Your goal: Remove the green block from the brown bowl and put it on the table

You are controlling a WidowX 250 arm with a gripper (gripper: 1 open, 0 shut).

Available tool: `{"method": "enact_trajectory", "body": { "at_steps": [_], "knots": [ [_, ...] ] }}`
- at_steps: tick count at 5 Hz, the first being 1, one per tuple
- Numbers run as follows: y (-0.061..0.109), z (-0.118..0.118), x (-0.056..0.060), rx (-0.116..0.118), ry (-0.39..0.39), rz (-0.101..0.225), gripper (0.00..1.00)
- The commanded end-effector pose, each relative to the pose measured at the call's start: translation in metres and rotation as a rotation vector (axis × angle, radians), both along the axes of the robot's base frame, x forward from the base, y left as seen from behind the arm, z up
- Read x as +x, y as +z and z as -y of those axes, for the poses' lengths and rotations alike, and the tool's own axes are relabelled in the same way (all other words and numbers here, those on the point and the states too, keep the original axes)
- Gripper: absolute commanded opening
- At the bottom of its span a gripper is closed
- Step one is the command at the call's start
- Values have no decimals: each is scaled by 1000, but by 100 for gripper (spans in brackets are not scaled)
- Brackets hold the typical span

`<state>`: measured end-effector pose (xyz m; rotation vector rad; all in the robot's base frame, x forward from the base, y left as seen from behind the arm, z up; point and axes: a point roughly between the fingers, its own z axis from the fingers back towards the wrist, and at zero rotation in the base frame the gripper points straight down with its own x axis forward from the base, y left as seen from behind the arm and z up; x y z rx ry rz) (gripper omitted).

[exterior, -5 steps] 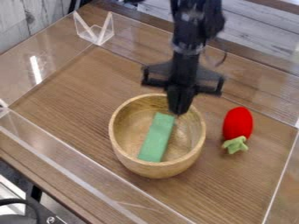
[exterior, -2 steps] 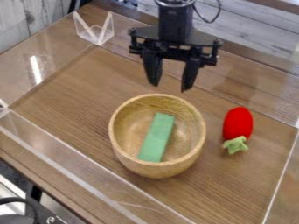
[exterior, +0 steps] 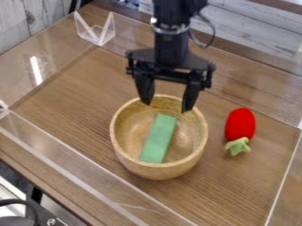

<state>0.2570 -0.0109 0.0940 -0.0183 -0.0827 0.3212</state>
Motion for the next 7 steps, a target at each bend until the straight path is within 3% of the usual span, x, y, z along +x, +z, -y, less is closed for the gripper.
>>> {"method": "enact_trajectory", "body": {
  "at_steps": [1, 3, 4, 6, 7],
  "knots": [
    [-14, 3, -2, 1, 15, 19, 100],
    [-48, 5, -2, 14, 8, -4, 100],
    [-51, 2, 1, 12, -16, -4, 0],
    [-8, -6, -5, -10, 15, 11, 0],
    [17, -2, -4, -29, 8, 37, 0]
  ]
}}
